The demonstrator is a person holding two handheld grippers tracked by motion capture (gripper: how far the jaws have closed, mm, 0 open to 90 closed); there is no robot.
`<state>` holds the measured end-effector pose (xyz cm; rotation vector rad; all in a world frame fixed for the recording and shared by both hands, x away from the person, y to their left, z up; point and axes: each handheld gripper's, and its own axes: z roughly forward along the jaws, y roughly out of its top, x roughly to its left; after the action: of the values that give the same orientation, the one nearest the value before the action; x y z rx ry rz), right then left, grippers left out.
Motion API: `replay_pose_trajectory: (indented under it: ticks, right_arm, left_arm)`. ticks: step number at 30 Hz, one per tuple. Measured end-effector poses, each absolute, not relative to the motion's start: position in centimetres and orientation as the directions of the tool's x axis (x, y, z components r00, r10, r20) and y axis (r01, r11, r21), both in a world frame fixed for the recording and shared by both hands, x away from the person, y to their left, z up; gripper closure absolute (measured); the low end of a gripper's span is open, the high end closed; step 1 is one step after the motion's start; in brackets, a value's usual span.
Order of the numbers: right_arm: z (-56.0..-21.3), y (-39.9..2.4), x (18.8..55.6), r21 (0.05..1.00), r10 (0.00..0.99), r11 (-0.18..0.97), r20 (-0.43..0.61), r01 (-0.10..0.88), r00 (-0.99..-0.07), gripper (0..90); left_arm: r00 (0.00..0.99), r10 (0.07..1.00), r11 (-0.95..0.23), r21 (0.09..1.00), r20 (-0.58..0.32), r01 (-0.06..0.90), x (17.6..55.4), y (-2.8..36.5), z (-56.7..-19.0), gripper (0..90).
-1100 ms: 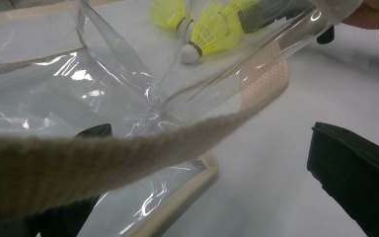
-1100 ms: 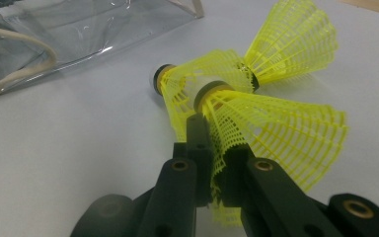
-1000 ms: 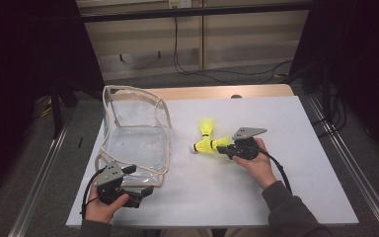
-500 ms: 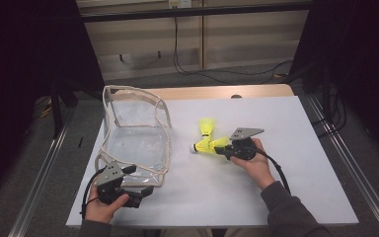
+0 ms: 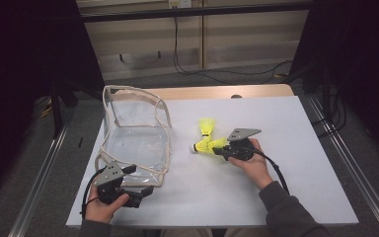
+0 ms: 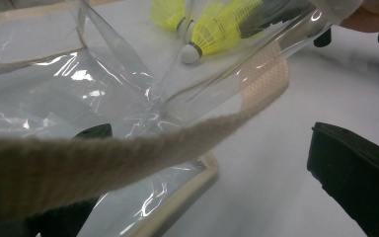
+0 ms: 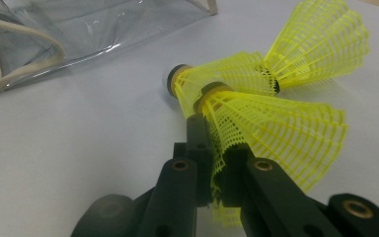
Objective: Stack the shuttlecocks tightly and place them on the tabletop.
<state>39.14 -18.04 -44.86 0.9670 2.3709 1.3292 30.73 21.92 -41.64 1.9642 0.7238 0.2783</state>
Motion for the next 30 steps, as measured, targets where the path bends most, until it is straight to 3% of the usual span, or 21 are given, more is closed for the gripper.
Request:
replay_pose_trajectory:
  ticks: [30]
  right_arm:
    - [-44.94, -17.72, 39.29, 0.831, 0.656, 0.359, 0.098, 0.424, -0.748, 87.0]
  left_arm:
    - [0.795, 0.597, -0.336, 0.866, -0.108, 0.370, 30.76, 21.90, -41.65, 4.4]
